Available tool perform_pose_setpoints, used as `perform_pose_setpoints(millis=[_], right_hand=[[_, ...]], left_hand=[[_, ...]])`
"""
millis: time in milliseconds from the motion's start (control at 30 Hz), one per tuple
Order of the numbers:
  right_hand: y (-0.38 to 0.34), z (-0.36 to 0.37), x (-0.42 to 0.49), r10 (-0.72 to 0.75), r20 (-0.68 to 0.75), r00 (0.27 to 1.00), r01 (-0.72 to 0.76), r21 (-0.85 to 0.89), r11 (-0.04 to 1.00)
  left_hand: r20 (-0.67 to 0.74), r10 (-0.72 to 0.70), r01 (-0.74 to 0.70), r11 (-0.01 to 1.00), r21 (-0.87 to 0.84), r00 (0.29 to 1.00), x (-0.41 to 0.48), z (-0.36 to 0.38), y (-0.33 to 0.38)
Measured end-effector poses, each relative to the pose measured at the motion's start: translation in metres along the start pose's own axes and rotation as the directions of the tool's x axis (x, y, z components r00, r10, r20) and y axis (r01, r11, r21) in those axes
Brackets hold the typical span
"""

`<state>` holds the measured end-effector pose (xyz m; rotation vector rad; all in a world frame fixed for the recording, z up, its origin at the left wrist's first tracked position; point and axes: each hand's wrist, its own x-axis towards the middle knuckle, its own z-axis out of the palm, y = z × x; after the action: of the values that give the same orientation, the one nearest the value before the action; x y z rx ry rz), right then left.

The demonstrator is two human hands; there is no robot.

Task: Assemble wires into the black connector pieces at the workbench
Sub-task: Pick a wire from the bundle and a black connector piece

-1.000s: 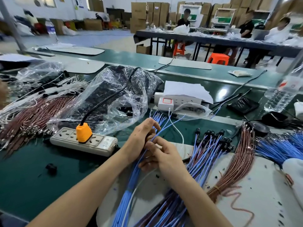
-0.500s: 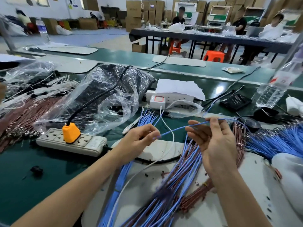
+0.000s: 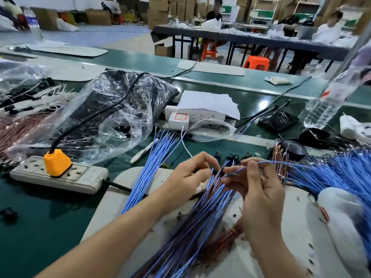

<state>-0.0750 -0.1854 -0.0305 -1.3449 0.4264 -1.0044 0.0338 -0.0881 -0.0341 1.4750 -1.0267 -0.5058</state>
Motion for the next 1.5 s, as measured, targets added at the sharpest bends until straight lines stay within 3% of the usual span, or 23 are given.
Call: perform_pose_setpoints(millis=[67,200,333,600,833,1133,1267,1500], right_hand=[[-0.003,-0.005,0.004,-0.033,-0.064,0.997,0.033,0.001,0.999],[-0.005,-0.006,0.005,-0.050,-0.099,0.994,0.050,-0.006,0.999],[-0.005,-0.001,-0.001,-0.109,-0.076,0.991,0.108,-0.013,0.994],[-0.005,0.005,-0.011,-0.128,-0.015,0.992,0.127,-0.021,0.992],[0.000,0.006,-0.012,-0.078,0.036,0.996,0.078,0.002,0.997],[0.001,0.004,-0.010,-0.019,-0.022,1.000,0.020,0.047,0.999],[-0.005,0.006,-0.011,-0.091,-0.074,0.993,0.096,0.068,0.993],[-0.006,0.005,-0.015,-0.219,-0.014,0.976,0.218,-0.068,0.974]], left_hand=[[-0.043,-0.033,0.028,0.992,-0.125,0.999,0.002,-0.002,-0.001],[-0.095,-0.018,0.006,0.992,-0.127,0.995,0.003,0.000,-0.006],[-0.074,0.044,-0.051,0.994,-0.094,0.996,0.002,0.000,-0.005],[-0.037,-0.019,0.013,0.985,-0.171,0.999,-0.004,-0.002,0.001],[0.010,-0.010,0.011,0.998,-0.058,1.000,-0.005,-0.003,-0.001],[-0.055,0.041,-0.042,0.999,-0.016,0.998,-0.004,-0.004,-0.006],[-0.081,0.099,-0.094,0.994,0.056,0.992,-0.002,-0.003,-0.008],[-0.090,0.207,-0.195,0.973,0.125,0.974,-0.001,-0.004,-0.007]])
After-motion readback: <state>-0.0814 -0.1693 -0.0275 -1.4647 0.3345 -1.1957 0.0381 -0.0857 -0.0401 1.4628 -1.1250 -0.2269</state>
